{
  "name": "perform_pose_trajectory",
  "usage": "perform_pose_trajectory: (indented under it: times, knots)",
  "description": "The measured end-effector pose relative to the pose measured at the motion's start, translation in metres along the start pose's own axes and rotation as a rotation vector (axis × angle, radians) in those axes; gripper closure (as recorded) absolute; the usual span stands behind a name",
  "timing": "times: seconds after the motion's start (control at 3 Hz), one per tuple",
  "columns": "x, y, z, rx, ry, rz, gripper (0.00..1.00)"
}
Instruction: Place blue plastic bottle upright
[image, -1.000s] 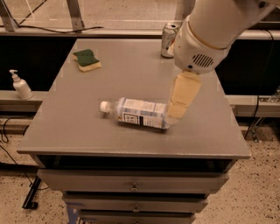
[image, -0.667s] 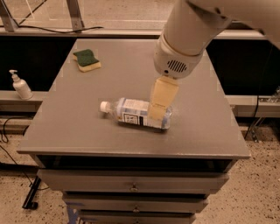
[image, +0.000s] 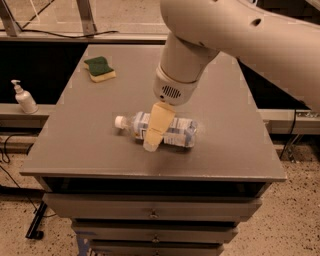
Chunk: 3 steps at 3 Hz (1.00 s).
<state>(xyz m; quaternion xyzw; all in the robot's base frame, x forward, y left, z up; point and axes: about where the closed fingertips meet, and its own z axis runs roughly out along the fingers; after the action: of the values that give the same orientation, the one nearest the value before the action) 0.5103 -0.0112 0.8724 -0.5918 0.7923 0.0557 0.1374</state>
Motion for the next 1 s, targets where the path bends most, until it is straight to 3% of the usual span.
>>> perform_pose_trajectory:
  times: [0.33, 1.0]
  knots:
    - [-0.021, 0.006, 0.023, -0.034, -0.005, 0.028, 0.0]
    - [-0.033, 0.003, 0.032, -0.038, -0.025, 0.058, 0.42]
